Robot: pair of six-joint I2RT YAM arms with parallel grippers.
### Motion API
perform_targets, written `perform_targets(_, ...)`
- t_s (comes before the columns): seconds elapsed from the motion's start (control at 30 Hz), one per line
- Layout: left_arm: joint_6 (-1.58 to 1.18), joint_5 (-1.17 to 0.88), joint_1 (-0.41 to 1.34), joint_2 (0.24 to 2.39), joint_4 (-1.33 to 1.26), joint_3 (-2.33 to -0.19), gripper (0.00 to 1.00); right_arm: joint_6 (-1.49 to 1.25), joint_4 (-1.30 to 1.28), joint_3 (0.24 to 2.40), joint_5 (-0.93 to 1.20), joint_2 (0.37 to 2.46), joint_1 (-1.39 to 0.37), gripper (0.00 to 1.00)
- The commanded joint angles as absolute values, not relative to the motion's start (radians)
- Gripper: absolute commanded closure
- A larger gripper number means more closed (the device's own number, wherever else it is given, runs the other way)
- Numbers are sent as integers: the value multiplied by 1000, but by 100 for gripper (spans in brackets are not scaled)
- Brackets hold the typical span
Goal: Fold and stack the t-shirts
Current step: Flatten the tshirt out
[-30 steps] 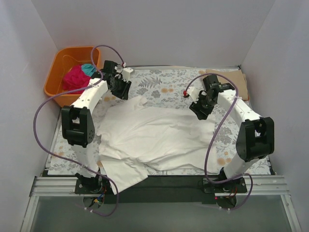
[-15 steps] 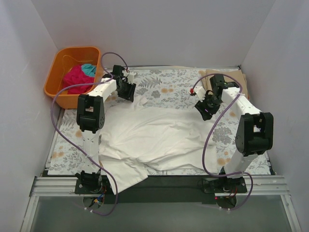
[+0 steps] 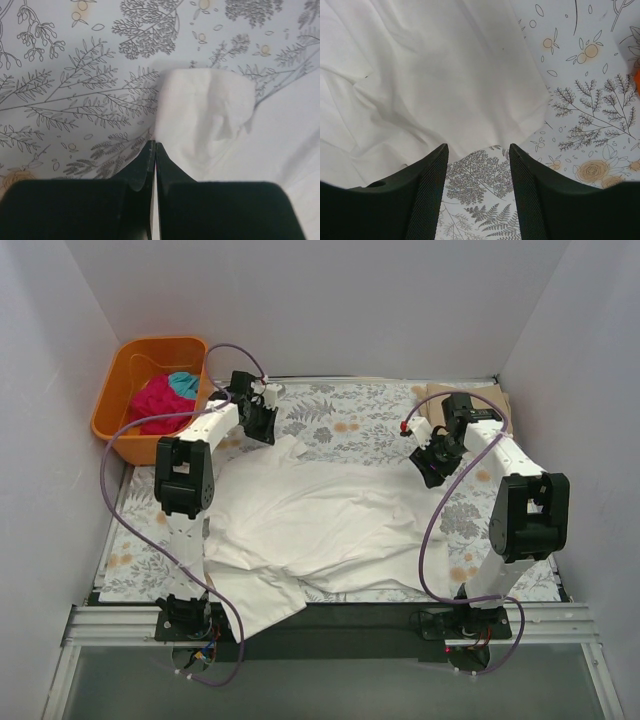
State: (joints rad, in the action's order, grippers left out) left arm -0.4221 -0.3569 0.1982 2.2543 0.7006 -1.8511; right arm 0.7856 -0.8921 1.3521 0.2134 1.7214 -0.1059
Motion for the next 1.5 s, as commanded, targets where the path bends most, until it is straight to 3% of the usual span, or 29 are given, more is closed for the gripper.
perform_targets(0.0, -393, -449, 196, 2071, 695, -1797, 100, 792, -913, 1374, 235, 1694, -101, 51)
perform_targets(0.1, -347, -520, 216, 1932, 704, -1705, 100, 795, -910, 1362, 233, 1668, -97, 50)
perform_targets(0.33, 4, -556, 405, 1525, 896, -1234, 100, 813, -911, 1309, 227, 1637, -77, 50)
perform_targets(0.37, 76, -516, 447, 1496, 908, -1104, 98, 818, -911, 1302, 229, 1634, -74, 50)
perform_targets(0.47, 23, -460, 538, 1382, 861, -962, 68, 821, -911, 1292, 238, 1635, -72, 47)
perform_targets(0.67, -77, -443, 499, 1351, 830, -1051, 65, 821, -914, 1310, 244, 1660, -71, 47)
perform_targets(0.83, -94, -456, 408, 1454, 836, -1149, 63, 818, -919, 1324, 255, 1667, -72, 47)
perform_targets(1.17, -78, -543, 425, 1635, 784, -1245, 57, 827, -911, 1333, 219, 1690, -66, 44)
perform_targets(1.47, -94, -494, 469, 1764, 854, -1232, 52, 824, -917, 1384, 213, 1720, -29, 43)
